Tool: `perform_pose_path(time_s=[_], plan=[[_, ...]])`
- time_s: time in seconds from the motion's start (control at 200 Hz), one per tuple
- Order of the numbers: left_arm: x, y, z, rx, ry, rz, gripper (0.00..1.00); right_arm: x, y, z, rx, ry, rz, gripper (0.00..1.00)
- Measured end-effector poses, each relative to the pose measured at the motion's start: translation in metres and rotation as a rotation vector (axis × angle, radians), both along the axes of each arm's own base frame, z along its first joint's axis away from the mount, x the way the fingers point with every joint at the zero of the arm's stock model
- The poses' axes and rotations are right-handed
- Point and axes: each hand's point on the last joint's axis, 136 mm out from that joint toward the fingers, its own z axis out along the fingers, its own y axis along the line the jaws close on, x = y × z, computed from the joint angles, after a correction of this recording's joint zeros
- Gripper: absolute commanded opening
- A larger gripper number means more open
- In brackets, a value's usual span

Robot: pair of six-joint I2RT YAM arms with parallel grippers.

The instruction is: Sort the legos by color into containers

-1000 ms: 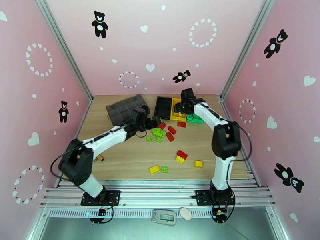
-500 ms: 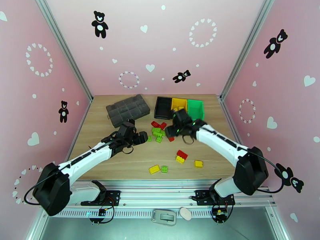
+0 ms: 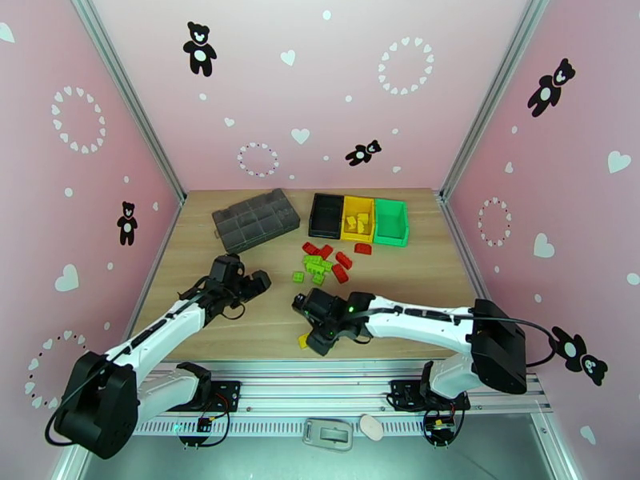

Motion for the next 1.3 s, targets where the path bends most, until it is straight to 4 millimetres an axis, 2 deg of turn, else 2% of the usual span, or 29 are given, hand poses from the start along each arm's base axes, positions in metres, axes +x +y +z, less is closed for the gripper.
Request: perform_pose_path(time_s=[0.13,0.25,0.4,0.576,0.691,0.976,1.301], plan=[[0.002,0.004,0.010,-0.034,-0.027,0.015,0.89,-0.004,-0.003,-0.029,-0.106,-0.003,0.030,0.85],[0.001,0.006,0.011,-0.054,-0.037,0.020,0.90,-0.004,-0.006,-0.053,-0.189,0.000,0.043,0.85],[-0.002,0.006,0.006,-0.057,-0.027,0.017,0.91,0.005,0.009,-0.048,-0.171,-0.039,0.051,0.85],[-0.002,0.007,0.006,-0.056,-0.027,0.019,0.91,0.011,0.015,-0.049,-0.173,-0.058,0.053,0.84],[-0.001,0.008,0.006,-0.056,-0.027,0.023,0.92,0.016,0.020,-0.049,-0.163,-0.062,0.047,0.78],[0.003,0.017,0.004,-0.055,-0.022,0.055,0.92,0.047,0.029,-0.049,-0.084,-0.046,-0.034,0.64],[0.005,0.013,-0.001,-0.073,-0.007,0.049,0.92,0.056,0.038,-0.052,-0.030,-0.003,-0.075,0.43]])
